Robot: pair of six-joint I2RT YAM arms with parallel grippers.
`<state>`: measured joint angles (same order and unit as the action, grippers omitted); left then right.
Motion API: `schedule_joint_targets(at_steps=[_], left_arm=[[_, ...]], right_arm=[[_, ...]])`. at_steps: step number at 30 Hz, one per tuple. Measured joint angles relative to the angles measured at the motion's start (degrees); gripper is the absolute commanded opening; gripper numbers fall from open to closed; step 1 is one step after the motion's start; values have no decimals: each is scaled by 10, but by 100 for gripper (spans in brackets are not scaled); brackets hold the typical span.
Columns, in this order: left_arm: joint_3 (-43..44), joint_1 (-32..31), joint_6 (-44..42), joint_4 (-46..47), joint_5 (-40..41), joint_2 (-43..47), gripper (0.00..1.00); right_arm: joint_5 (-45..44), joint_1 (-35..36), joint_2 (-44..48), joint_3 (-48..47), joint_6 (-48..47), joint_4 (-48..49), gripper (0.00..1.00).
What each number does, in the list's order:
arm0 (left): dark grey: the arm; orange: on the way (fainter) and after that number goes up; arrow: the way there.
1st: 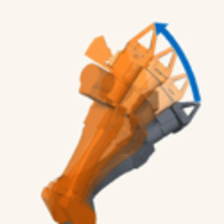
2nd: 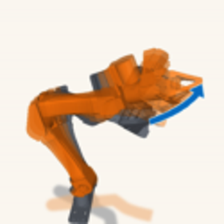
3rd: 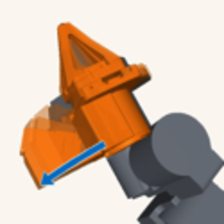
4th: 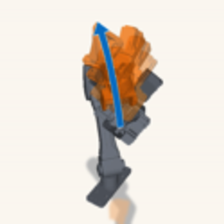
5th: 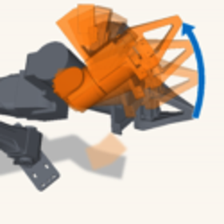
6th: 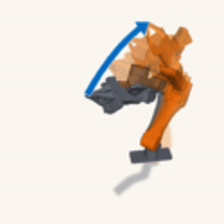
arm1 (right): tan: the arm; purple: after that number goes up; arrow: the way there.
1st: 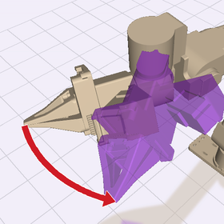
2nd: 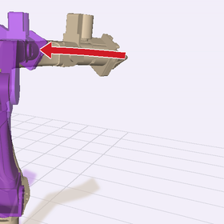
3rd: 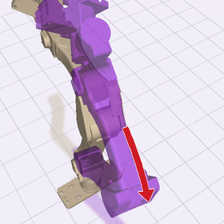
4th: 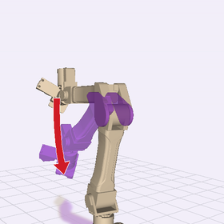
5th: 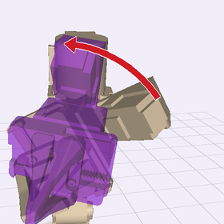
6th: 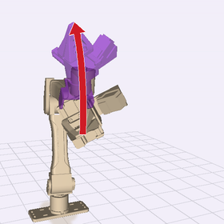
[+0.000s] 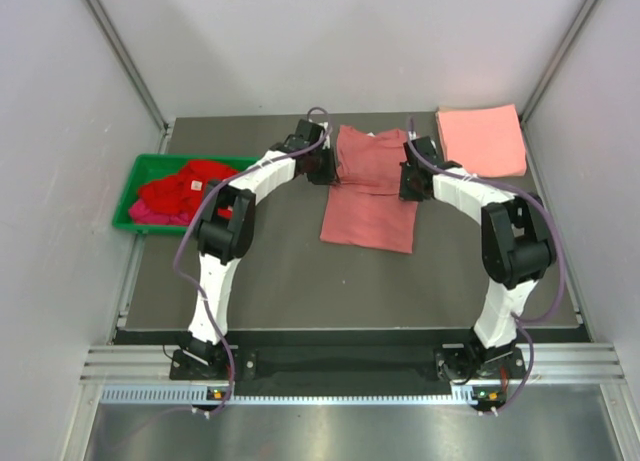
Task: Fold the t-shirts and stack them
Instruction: Fold the tshirt
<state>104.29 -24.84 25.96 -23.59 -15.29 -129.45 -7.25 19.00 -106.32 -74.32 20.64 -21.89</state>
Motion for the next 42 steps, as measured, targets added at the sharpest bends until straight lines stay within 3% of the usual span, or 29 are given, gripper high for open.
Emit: schedule_joint_targets(at_steps=[17, 24, 34, 39, 42], left_arm=[[133, 3, -26, 3, 58, -89, 25], [158, 17, -32, -5, 90, -82, 26], [-45, 4, -9, 19, 5, 66, 25], [-123, -36, -7, 13, -1, 107, 29], [-174, -52, -5, -7, -1, 135, 36]], right_arm=[[-31, -43, -59, -73, -1, 15, 2], [-25, -52, -64, -83, 1, 14, 3], [34, -39, 38, -28, 26, -17, 9], [83, -21, 116, 79, 30, -21, 25], [104, -18, 152, 138, 28, -32, 31]])
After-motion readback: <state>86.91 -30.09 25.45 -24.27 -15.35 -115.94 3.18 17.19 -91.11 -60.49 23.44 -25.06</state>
